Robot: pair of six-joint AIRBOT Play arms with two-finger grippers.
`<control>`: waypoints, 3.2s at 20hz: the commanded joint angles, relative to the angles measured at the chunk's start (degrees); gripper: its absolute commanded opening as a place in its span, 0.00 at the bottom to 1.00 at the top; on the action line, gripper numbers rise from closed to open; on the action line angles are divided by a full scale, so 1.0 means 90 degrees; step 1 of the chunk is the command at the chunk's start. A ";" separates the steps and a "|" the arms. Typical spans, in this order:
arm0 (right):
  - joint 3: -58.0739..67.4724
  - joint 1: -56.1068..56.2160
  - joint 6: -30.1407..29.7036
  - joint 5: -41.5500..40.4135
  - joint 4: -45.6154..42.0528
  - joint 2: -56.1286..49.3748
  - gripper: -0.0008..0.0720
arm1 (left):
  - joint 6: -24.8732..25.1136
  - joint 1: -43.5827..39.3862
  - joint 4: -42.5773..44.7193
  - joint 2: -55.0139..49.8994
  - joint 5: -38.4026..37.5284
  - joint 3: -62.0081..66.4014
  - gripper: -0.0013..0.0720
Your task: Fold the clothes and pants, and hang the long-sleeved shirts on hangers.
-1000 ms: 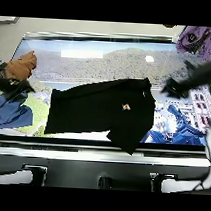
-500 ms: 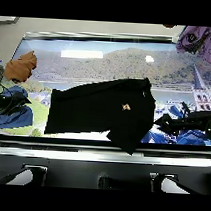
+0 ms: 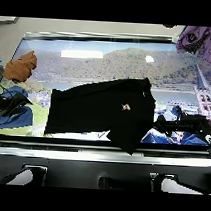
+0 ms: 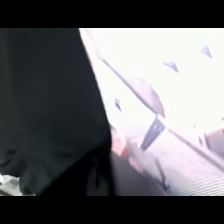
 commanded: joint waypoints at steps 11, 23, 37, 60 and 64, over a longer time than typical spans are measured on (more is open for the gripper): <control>-0.0010 0.0007 -0.0136 -0.0352 0.0129 0.0100 0.05 | 0.2433 0.1093 -0.1285 -0.0238 -0.0041 -0.2533 0.88; -0.0005 0.0007 -0.0148 -0.0797 0.0129 0.0131 0.05 | 0.2433 0.0355 -0.1683 -0.0962 0.0512 -0.2696 0.73; 0.3886 0.1630 0.0454 0.0250 -0.0554 0.1287 0.05 | 0.1654 -0.0724 -0.1894 -0.0957 0.0629 0.2339 0.04; 0.8155 0.1630 0.3451 -0.1413 -0.2900 0.2514 0.05 | 0.0219 -0.0991 0.1445 0.1382 -0.0758 0.4658 0.03; 0.7582 0.1681 0.3434 -0.1564 -0.2771 0.0843 0.05 | 0.0219 -0.1542 0.1462 -0.0338 -0.0627 0.3932 0.04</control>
